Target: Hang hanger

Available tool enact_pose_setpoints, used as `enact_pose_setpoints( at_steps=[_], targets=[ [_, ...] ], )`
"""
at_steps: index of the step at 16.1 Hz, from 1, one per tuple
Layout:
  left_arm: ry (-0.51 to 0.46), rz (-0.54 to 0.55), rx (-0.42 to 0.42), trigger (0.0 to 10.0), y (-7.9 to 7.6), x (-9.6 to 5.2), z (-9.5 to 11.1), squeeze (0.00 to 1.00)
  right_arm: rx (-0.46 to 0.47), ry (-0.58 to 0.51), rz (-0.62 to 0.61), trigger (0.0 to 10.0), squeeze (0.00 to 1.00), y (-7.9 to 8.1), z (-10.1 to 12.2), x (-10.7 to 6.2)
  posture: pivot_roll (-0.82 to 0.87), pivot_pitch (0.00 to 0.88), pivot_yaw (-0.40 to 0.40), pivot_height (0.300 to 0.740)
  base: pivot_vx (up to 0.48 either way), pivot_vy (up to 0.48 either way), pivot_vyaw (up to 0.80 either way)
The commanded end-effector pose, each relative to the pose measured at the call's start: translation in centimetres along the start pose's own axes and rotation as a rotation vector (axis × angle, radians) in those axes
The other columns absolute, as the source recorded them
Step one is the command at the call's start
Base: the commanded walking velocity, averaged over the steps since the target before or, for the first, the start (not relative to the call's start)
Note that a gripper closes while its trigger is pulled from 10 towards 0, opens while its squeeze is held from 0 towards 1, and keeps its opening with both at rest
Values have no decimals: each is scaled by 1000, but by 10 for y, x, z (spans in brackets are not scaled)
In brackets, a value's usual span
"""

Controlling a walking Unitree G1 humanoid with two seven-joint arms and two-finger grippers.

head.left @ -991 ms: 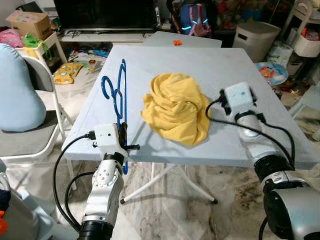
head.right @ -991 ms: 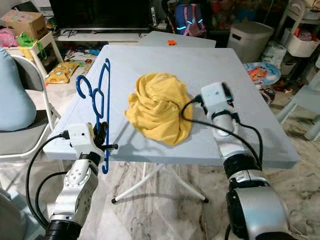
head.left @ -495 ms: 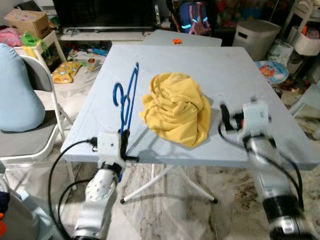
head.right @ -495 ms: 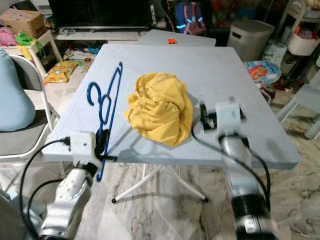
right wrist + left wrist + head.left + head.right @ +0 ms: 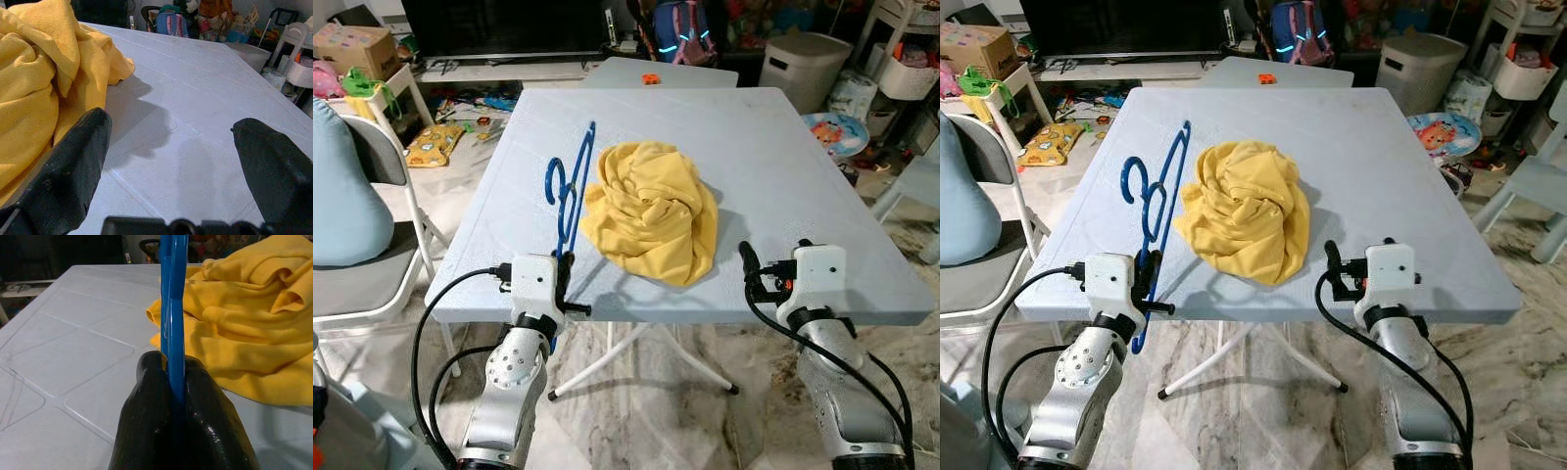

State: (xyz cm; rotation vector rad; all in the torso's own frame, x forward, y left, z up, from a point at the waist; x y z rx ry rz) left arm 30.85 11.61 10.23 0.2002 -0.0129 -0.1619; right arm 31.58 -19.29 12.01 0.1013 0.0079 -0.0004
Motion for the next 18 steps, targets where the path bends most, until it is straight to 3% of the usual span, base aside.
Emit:
enact_pose_setpoints(
  at_steps=[1, 4, 18],
  targets=[
    [-13, -4, 6, 10000, -1, 1, 6, 0, -4, -3, 0, 10000, 1000, 2, 3, -1, -90, 33, 22, 740, 0, 0, 0],
    [-2, -2, 9, 10000, 0, 1, 4, 0, 2, 18, -15, 10000, 1000, -2, 3, 0, -85, 33, 24, 740, 0, 0, 0],
    [15, -19, 8, 10000, -4, 4, 2, 0, 10, 57, -20, 10000, 1000, 1, -4, 0, -84, 39, 28, 740, -275, 0, 0]
  ],
)
Point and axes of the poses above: a point about 5 cm out from each wrist's last joint towards the gripper, its own x axis pointing out of the wrist towards the gripper, its own z axis along the axis of the wrist's last joint, y = z × x, the point moved 3 cm from there along x, pointing out of the wrist towards the gripper, and after that the axes turned 12 degrees about x, right-handed, at the moved point
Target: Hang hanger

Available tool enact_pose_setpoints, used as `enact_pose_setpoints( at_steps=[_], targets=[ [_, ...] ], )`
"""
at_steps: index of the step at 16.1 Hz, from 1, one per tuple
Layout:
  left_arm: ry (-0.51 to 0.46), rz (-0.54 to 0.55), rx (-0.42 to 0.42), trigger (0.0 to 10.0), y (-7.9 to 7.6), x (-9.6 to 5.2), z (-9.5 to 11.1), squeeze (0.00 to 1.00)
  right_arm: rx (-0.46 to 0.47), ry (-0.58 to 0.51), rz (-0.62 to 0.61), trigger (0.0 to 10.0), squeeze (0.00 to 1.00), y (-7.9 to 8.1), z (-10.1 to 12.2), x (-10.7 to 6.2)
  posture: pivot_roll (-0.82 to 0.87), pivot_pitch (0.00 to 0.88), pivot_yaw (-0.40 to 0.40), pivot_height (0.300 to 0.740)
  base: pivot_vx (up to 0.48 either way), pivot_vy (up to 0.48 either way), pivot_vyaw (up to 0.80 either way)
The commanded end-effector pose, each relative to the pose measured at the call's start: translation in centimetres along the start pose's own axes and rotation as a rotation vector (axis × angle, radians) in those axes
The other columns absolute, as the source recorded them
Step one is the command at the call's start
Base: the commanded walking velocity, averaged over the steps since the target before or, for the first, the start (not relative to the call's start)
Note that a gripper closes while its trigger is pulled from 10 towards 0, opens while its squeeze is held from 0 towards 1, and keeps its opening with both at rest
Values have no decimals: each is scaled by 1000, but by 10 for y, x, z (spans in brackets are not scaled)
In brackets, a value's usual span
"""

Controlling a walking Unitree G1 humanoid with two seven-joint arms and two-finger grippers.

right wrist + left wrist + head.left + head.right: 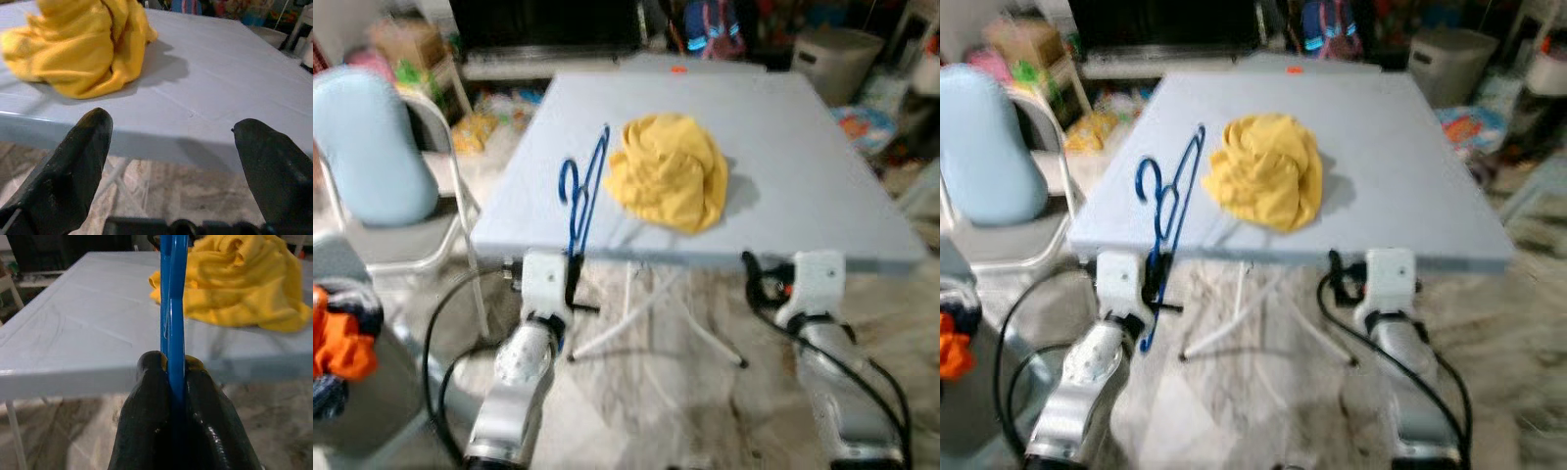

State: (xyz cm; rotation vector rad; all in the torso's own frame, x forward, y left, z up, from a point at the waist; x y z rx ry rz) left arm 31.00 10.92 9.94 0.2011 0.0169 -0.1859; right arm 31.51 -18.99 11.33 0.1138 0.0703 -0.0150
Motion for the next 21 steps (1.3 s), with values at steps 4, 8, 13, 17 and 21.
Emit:
enact_pose_setpoints(
  at_steps=[4, 8, 13, 17, 21],
  targets=[
    [-9, 6, 13, 10000, 3, 2, 3, 0, 0, 4, 2, 10000, 1000, 1, 0, 1, -84, 39, 27, 740, -307, 0, 0],
    [11, 17, -1, 10000, 3, 2, 0, 0, 8, 15, 5, 10000, 1000, 2, -2, 0, -85, 43, 27, 740, -65, 0, 0],
    [34, 3, -30, 10000, 1, 3, -2, 0, 16, 39, 36, 10000, 0, 6, -6, -1, -85, 43, 27, 740, 0, 178, 0],
    [48, 0, -36, 10000, 0, 2, -4, 0, 7, 46, 18, 10000, 0, 4, -8, 0, -85, 46, 28, 740, 0, 374, 0],
    [51, -9, -39, 10000, -1, 3, -4, 0, 6, 53, 19, 10000, 0, 5, -9, 0, -85, 45, 28, 740, 0, 446, 0]
  ],
)
Point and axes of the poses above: a point about 5 cm out from each wrist's last joint towards the gripper, its own x axis pointing out of the wrist towards the gripper, its own z axis along the axis of the wrist's last joint, y = z × x, the point moved 3 cm from there along x, pointing out of the wrist towards the gripper, and after that the axes turned 12 degrees about x, right-handed, at the moved point
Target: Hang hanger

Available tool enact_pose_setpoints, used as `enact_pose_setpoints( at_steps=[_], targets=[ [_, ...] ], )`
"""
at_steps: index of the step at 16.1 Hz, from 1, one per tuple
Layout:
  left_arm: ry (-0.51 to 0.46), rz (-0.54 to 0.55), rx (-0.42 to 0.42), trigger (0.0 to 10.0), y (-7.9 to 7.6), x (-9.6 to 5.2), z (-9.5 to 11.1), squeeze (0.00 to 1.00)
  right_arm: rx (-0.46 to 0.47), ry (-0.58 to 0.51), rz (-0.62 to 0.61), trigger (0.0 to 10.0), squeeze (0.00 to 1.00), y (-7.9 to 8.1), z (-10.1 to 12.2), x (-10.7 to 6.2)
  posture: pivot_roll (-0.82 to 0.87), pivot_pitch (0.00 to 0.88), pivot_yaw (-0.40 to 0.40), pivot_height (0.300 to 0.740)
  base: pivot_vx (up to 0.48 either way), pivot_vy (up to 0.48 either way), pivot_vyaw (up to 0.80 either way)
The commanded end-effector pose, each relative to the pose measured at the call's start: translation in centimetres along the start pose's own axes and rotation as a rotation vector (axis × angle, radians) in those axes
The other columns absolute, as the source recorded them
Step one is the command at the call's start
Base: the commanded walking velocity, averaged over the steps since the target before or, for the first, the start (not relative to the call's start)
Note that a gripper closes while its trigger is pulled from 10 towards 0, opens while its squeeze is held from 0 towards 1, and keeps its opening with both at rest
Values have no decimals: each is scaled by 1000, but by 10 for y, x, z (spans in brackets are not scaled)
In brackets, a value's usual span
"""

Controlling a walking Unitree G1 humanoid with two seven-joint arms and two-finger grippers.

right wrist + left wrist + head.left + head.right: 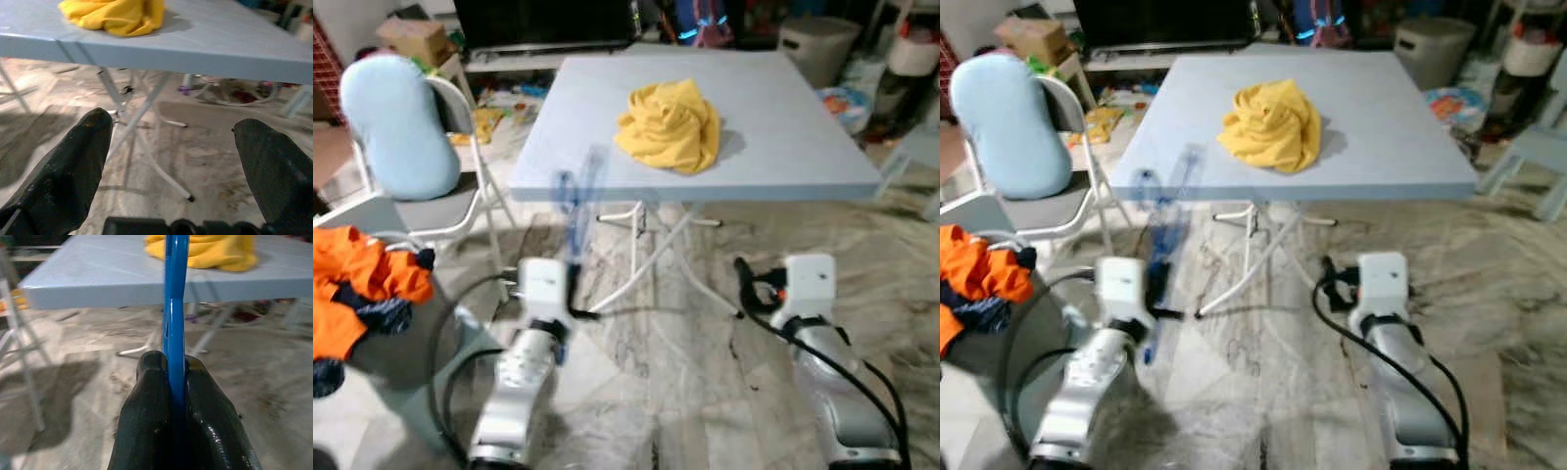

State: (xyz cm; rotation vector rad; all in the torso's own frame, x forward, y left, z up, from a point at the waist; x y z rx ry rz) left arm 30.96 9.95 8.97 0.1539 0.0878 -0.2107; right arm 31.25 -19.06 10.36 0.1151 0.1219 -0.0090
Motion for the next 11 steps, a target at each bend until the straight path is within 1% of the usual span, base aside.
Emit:
enact_pose_setpoints(
  at_steps=[1, 7, 10, 11],
  targets=[
    [-12, 21, 14, 10000, 10, 0, 4, 0, 5, 2, 16, 10000, 0, 7, 0, 2, -85, 45, 28, 740, 0, 446, 0],
    [4, 3, 14, 10000, 8, 1, 1, 0, 1, 13, 17, 10000, 0, 8, -2, 2, -86, 50, 29, 740, 0, 446, 0],
    [21, -20, 20, 10000, 5, 1, -4, 0, -19, 29, 42, 10000, 0, 11, -6, 0, -85, 56, 28, 740, 0, 441, 0],
    [24, -25, 19, 10000, 4, 0, -5, 0, -41, 29, 37, 10000, 0, 11, -7, -1, -85, 56, 28, 740, -240, 386, 0]
  ],
)
Point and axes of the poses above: a point about 5 cm out from each wrist's last joint towards the gripper, its own x axis pointing out of the wrist towards the gripper, its own z axis along the axis of the wrist's last joint, y = z × x, the point moved 3 cm from there along x, pointing out of the wrist towards the gripper, and after that the axes turned 12 degrees about x, right-handed, at the moved point
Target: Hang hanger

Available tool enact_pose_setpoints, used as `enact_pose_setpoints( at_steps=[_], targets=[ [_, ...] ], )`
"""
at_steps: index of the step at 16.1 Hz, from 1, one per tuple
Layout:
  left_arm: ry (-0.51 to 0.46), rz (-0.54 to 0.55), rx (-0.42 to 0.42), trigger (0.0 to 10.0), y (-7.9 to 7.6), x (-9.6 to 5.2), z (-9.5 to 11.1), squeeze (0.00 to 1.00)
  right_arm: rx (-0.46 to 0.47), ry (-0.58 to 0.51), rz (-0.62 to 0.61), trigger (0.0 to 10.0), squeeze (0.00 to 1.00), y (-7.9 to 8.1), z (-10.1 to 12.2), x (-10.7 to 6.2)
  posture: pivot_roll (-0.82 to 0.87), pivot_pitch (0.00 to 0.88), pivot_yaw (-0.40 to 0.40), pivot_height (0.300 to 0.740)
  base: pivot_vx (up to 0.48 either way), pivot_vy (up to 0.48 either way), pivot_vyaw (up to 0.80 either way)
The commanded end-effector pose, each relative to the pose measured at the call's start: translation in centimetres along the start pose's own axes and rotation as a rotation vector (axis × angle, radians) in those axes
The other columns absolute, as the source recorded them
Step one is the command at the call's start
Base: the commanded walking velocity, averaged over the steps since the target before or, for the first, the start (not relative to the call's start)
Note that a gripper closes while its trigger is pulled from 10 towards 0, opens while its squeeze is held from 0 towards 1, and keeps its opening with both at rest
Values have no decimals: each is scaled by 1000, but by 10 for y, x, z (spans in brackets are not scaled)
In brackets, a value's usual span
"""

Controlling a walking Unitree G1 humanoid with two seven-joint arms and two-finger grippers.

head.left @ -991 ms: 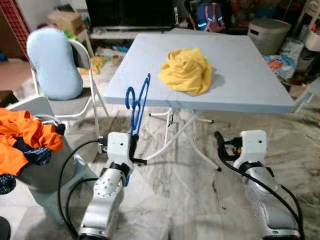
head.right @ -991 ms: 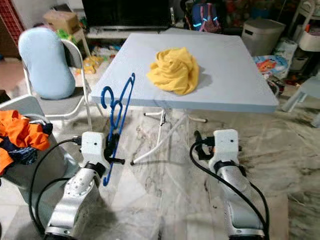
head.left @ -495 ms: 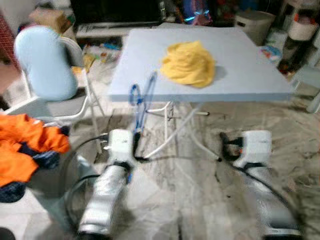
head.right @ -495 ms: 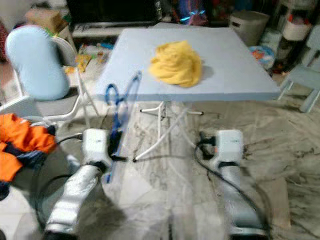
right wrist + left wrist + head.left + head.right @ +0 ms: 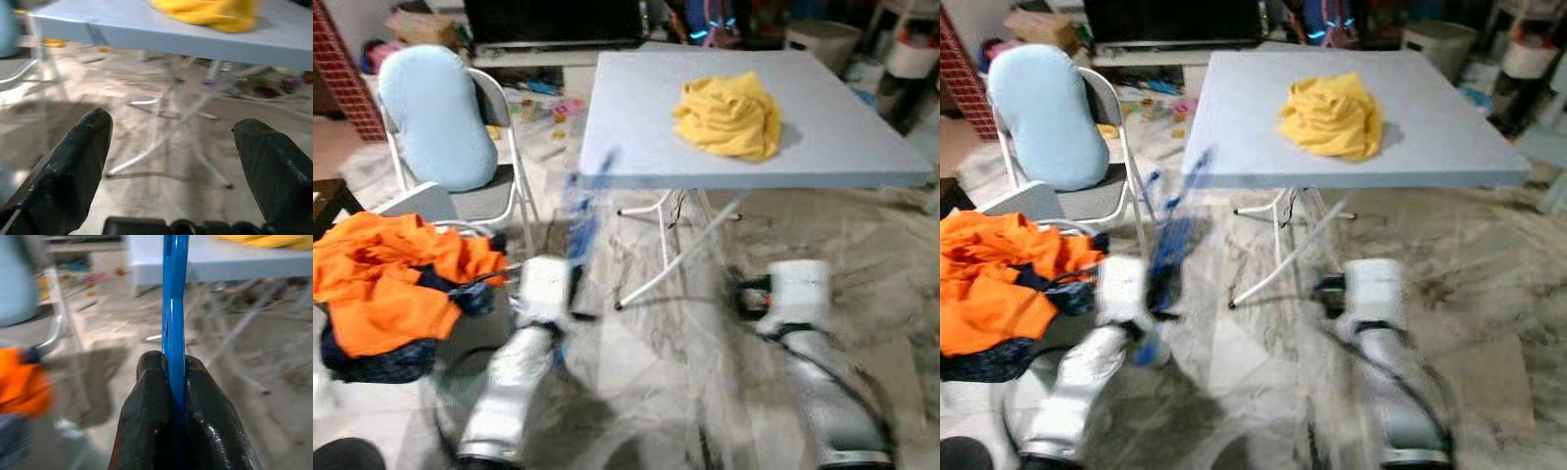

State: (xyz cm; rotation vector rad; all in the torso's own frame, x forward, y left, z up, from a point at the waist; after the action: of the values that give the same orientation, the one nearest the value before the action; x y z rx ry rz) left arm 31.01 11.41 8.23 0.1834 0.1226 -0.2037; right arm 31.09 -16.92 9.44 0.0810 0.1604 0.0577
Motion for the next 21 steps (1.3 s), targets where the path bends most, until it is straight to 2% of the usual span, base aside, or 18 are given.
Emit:
enact_pose_setpoints(
  at_steps=[1, 4, 5, 7, 9, 11, 12, 13, 14, 16, 17, 18, 19, 20, 21],
  targets=[
    [-13, -38, -23, 10000, -10, 3, 5, 0, -67, 8, -20, 10000, 0, -9, 1, 0, -89, 55, 28, 740, 0, 0, 0],
    [10, -91, -15, 10000, -18, 5, 0, 0, -50, 30, 41, 10000, 0, -1, -2, -1, -94, 54, 21, 740, 0, 0, 0],
    [24, -93, 22, 10000, -18, 6, -4, 0, -57, 32, 40, 10000, 0, -2, -2, -1, -94, 54, 21, 740, 0, 0, 0],
    [33, -98, 21, 10000, -18, 8, -5, 0, -93, 11, 18, 10000, 0, -3, 0, -1, -95, 55, 21, 740, 0, 0, 0],
    [79, -131, 95, 10000, -18, 10, -14, 0, -136, -5, 37, 10000, 0, -1, -1, 0, -93, 57, 22, 740, 0, 0, 0],
    [164, -289, 165, 10000, -27, 5, -33, 0, -224, -53, 96, 10000, 0, 5, 5, 0, -93, 58, 24, 740, 0, 0, 0],
    [205, -444, 249, 10000, -34, -2, -43, 0, -265, -34, 193, 10000, 0, 6, 7, 0, -92, 58, 28, 740, 0, 0, 0],
    [230, -516, 293, 10000, -35, -5, -48, 0, -315, -23, 252, 10000, 0, 6, 8, 0, -92, 59, 31, 740, 0, 0, 0],
    [241, -606, 372, 10000, -35, -8, -51, 0, -492, -10, 357, 10000, 0, 3, 7, -2, -94, 60, 33, 740, 0, 0, 0],
    [167, -672, 505, 10000, -36, -4, -40, 0, -714, 67, 525, 10000, 0, -8, 0, -9, -97, 60, 36, 740, 0, 0, 0],
    [141, -711, 535, 10000, -41, -4, -35, 0, -781, 108, 576, 10000, 0, -15, -3, -11, -97, 60, 36, 740, 0, 0, 0],
    [127, -729, 550, 10000, -43, -4, -32, 0, -800, 130, 603, 10000, 0, -17, -4, -13, -97, 60, 36, 740, 0, 0, 0],
    [59, -763, 629, 10000, -51, -4, -24, 0, -884, 244, 714, 10000, 0, -27, -13, -20, -102, 61, 34, 740, 0, 0, 0],
    [32, -762, 650, 10000, -53, -4, -21, 0, -908, 274, 738, 10000, 0, -30, -15, -21, -101, 59, 33, 740, 0, 0, 0],
    [-38, -795, 636, 10000, -63, -7, -13, 0, -934, 318, 765, 10000, 0, -36, -16, -21, -100, 60, 32, 740, 0, 0, 0]
  ],
)
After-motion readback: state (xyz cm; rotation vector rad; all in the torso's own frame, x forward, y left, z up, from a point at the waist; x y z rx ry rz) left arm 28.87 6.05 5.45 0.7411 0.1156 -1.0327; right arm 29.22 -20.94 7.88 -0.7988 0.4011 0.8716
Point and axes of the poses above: a point about 5 cm out from each wrist's last joint towards the gripper, its own x axis pointing out of the wrist towards the gripper, its own z axis along the axis of the wrist's last joint, y = z × x, the point moved 3 cm from there along x, pointing out of the wrist towards the gripper, and after that the axes turned 12 degrees about x, right-handed, at the moved point
